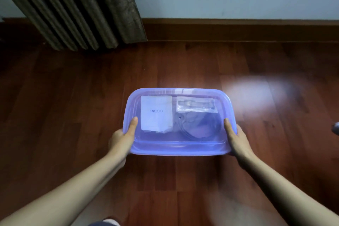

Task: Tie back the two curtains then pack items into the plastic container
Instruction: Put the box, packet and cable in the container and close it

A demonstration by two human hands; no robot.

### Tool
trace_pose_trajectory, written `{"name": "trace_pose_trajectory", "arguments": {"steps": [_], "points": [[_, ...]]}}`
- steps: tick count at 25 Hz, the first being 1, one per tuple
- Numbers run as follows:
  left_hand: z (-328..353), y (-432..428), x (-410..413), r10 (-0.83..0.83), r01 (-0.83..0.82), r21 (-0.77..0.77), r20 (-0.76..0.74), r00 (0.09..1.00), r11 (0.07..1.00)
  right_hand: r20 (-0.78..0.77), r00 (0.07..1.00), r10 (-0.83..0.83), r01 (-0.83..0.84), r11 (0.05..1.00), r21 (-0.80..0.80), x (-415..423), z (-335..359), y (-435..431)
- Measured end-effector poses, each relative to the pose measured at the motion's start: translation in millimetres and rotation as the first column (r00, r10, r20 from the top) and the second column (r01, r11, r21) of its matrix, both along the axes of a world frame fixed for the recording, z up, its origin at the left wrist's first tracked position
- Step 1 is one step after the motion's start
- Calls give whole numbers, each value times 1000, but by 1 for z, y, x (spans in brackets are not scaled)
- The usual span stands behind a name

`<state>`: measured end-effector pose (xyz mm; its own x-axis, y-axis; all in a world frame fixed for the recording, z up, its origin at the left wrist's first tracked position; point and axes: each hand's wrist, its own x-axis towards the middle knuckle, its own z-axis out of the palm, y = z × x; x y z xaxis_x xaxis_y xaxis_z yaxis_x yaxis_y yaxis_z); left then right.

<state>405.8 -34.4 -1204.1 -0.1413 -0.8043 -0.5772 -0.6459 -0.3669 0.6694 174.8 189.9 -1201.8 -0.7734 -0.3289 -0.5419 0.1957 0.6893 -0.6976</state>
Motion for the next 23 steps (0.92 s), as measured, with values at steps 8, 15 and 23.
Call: {"name": "trace_pose_trajectory", "arguments": {"steps": [8, 15, 23], "points": [[18, -44, 34, 117, -100, -194, 80, 990, 976, -108, 991, 81, -80, 997, 12, 14, 5, -74], [60, -135, 131, 382, -361, -216, 64, 922, 907, -60, 951, 303, -307, 947, -92, 77, 39, -223], [119, -212, 242, 708, -713, 33, -155, 689, 700, 16, 875, 484, -478, 868, -138, 178, 91, -354]]}}
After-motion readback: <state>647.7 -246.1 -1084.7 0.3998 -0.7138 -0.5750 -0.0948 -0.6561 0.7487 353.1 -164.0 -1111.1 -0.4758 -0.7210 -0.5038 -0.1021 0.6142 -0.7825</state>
